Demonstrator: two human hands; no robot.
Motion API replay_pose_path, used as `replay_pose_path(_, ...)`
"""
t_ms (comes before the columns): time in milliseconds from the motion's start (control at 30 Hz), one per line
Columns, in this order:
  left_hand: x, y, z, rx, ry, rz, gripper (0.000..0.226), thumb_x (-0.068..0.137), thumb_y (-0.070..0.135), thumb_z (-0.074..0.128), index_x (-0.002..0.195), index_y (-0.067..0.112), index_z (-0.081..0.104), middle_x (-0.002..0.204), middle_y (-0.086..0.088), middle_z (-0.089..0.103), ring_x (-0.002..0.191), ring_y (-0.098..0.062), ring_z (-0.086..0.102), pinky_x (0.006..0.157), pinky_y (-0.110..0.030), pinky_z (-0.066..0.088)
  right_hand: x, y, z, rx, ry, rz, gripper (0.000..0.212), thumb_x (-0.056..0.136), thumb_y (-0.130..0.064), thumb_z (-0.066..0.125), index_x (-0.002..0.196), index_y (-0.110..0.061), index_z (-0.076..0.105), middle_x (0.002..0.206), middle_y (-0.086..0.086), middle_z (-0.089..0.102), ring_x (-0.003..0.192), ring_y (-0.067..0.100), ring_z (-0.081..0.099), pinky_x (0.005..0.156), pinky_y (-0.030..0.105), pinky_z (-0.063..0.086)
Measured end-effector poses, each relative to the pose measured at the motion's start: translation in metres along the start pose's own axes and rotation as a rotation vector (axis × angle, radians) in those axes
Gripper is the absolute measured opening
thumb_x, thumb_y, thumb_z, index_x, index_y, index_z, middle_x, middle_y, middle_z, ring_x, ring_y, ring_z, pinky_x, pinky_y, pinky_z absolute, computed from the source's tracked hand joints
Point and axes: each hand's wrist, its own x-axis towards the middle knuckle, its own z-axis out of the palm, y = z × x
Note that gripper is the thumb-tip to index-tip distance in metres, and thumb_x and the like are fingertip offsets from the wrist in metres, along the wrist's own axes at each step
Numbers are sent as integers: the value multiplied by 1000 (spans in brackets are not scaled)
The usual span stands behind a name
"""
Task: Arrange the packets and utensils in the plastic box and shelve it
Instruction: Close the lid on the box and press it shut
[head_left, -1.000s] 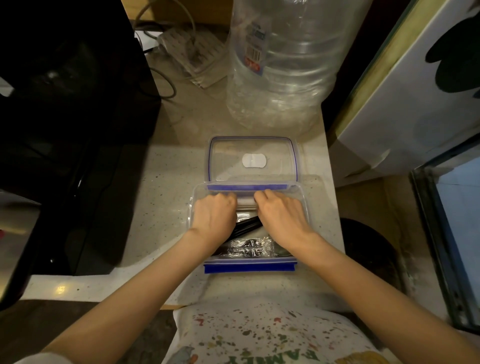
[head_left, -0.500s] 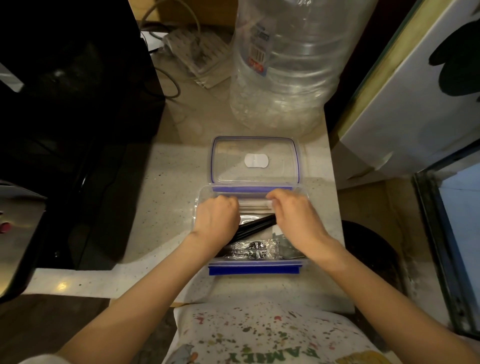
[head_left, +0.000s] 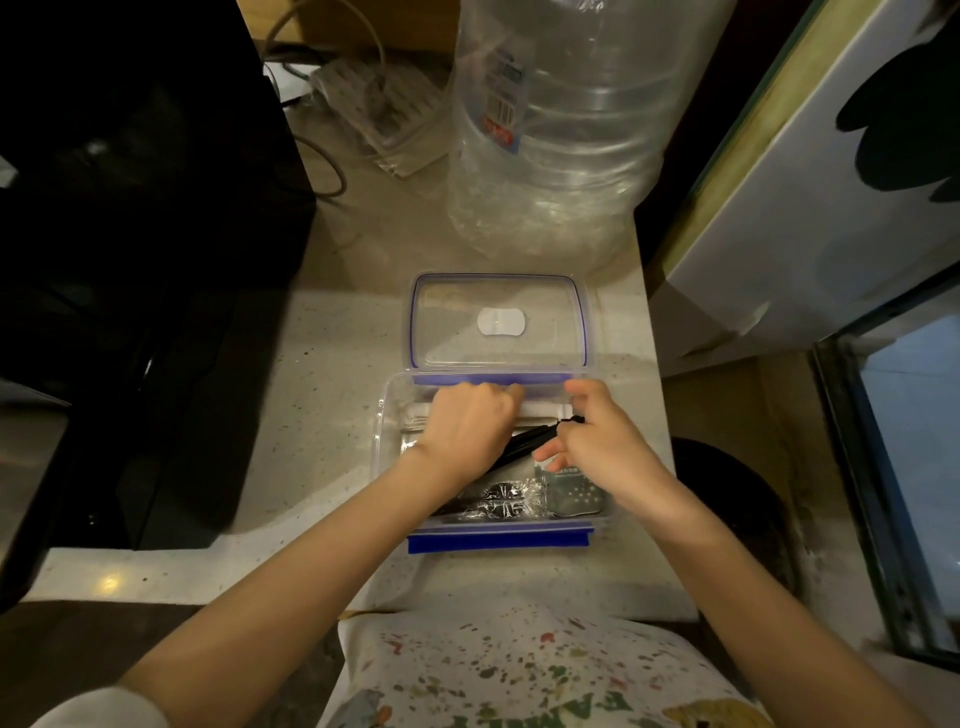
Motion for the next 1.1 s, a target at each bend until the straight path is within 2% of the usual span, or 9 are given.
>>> replay_pose_path(100, 2, -1, 3, 59, 11, -9, 33, 37, 11, 84, 56, 13, 58, 37, -5, 58, 27, -27, 53, 31, -17, 24, 0, 2, 3, 47, -8, 3, 56, 91, 10, 32, 141, -9, 19, 112, 19, 55, 67, 24, 64, 74, 38, 57)
replay_pose_path(167, 1, 0, 1, 69, 33, 2, 38, 30, 13, 87, 52, 14, 56, 36, -3, 55, 24, -23, 49, 32, -16, 18, -1, 4, 5, 58, -36, -9, 55, 91, 10, 31, 141, -10, 19, 139, 21, 39, 59, 20, 62, 59, 27, 54)
replay_pose_path(300, -1, 1, 4, 75, 76, -13, 42, 25, 14, 89, 52, 15, 55, 37, -1, 55, 24, -20, 48, 37, -15, 14, -1, 5, 5, 108, -103, 2, 56, 93, 8, 30, 143, -14, 19, 148, 17, 32, 53, 20, 61, 56, 31, 53)
replay_pose_path(467, -1, -3, 6, 67, 79, -12, 36, 40, 8, 86, 61, 11, 57, 45, -3, 60, 30, -26, 53, 36, -18, 19, 0, 6, 5, 88, -102, -12, 55, 94, 7, 31, 144, -13, 21, 147, 17, 34, 55, 19, 61, 60, 33, 54)
replay_pose_path(567, -3, -1, 2, -16, 58, 5, 13, 79, 7, 60, 91, 7, 58, 83, -12, 70, 69, -37, 66, 49, -31, 34, 0, 4, 3, 123, -98, 12, 58, 94, 7, 33, 146, -13, 18, 151, 15, 28, 62, 18, 64, 69, 34, 56)
replay_pose_path(700, -5, -9, -12, -94, -42, -57, 25, 87, 12, 48, 110, 14, 54, 101, -11, 68, 92, -36, 64, 65, -34, 46, -6, -2, -14, 104, -94, 1, 54, 96, 1, 38, 146, -12, 23, 128, 14, 54, 73, 19, 69, 79, 34, 57)
replay_pose_path(800, -10, -25, -36, -308, -80, -102, 17, 85, 19, 58, 102, 19, 62, 89, -2, 71, 81, -23, 66, 73, -33, 56, -8, -13, -37, 86, -103, -85, 38, 95, -4, 45, 133, -9, 47, 126, 5, 59, 63, 9, 69, 65, 22, 59)
replay_pose_path(967, -3, -67, -74, -584, 125, -329, 7, 82, 16, 63, 86, 13, 69, 71, -4, 66, 59, -17, 62, 67, -28, 51, 17, -32, -70, 139, 64, -236, 19, 92, -5, 51, 90, -15, 67, 82, 4, 70, 50, 6, 61, 50, 17, 51)
replay_pose_path(1100, 17, -98, -52, -677, 146, -574, 16, 85, 23, 61, 97, 14, 66, 82, -6, 67, 67, -18, 65, 62, -25, 52, 57, -31, -75, 56, 129, -205, 14, 88, -5, 55, 95, -7, 66, 74, 4, 65, 53, 9, 58, 44, 17, 48)
